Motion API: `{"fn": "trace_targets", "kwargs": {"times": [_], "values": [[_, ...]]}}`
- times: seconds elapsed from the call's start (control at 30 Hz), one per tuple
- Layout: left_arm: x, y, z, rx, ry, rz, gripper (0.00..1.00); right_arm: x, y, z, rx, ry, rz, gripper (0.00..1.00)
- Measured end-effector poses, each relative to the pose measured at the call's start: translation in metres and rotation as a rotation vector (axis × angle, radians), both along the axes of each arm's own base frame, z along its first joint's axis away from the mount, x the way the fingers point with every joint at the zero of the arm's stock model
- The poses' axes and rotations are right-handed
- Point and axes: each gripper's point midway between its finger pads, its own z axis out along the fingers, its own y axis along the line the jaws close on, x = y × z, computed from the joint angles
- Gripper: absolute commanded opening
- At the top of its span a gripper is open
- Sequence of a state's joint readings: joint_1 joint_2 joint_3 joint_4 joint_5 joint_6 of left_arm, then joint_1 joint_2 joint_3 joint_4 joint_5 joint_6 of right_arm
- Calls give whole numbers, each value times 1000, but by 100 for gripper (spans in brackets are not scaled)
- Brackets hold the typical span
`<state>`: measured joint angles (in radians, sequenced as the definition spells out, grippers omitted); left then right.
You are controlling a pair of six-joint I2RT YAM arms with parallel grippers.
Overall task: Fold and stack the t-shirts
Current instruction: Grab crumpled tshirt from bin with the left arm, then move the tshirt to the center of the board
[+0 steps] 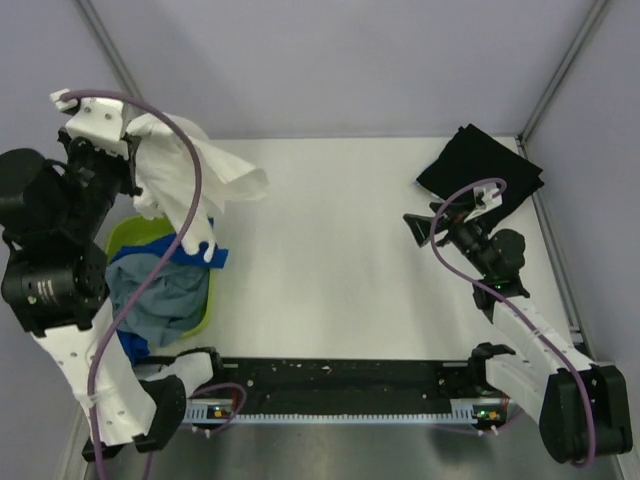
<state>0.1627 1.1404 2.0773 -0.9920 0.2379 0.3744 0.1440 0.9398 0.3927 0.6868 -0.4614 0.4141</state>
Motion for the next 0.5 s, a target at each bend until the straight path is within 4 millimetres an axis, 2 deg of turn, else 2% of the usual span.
{"fn": "trace_targets", "kwargs": {"times": [0.07, 0.1, 0.17, 0.2, 0.3, 0.33, 0.4, 0.43, 0.47, 0.5], "values": [[-16, -29, 22, -33, -70, -136, 0, -1, 1, 0, 1, 2, 10, 95], [-21, -47, 25, -52, -80, -219, 0, -2, 2, 0, 3, 4, 15, 95], [-22, -80, 20, -76, -63, -367, 0, -2, 3, 0, 3, 5, 22, 95], [-19, -99, 10, -83, -32, -441, 0, -3, 4, 0, 3, 5, 26, 94], [5, -157, -49, -56, 151, -616, 0, -3, 4, -2, 2, 13, 29, 93], [18, -180, -85, -24, 251, -675, 0, -2, 4, -3, 0, 25, 25, 93], [36, -206, -141, 29, 398, -728, 0, 2, 1, -3, -6, 51, 3, 88], [46, -218, -182, 64, 498, -754, 2, 5, -2, -3, -11, 69, -17, 83], [51, -225, -219, 94, 587, -770, 8, 9, -5, -2, -18, 88, -42, 78], [53, -228, -245, 117, 647, -780, 31, 11, -8, -1, -26, 99, -61, 72]]}}
